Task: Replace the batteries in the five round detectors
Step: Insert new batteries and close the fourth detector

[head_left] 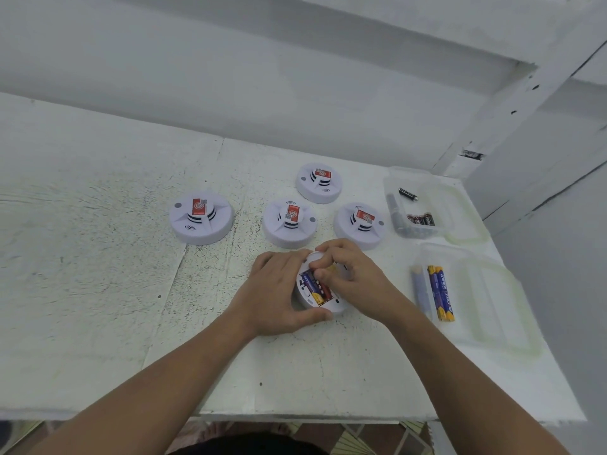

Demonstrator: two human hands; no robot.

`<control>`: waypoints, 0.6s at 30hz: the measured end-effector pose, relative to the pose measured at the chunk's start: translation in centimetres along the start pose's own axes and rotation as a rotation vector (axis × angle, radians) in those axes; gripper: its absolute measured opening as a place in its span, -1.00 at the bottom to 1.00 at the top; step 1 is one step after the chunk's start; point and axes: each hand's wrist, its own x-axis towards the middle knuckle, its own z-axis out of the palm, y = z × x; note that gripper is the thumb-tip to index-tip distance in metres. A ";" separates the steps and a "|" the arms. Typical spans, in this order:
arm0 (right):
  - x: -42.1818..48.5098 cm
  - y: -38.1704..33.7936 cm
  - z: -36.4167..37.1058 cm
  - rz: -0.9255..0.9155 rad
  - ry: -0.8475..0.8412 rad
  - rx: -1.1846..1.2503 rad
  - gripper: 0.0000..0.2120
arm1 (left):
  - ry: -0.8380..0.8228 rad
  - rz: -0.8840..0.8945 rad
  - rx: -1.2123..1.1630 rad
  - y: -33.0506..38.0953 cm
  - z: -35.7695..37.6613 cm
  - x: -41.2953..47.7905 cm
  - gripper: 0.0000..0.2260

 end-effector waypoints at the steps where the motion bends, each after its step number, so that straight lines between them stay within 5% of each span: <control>1: 0.0 0.0 0.0 -0.002 -0.003 0.002 -0.92 | 0.004 0.001 -0.003 0.0 0.0 0.0 -0.22; 18: 0.6 -1.1 -0.7 0.269 -0.085 0.036 -0.56 | 0.000 -0.014 0.016 -0.2 0.0 0.0 -0.13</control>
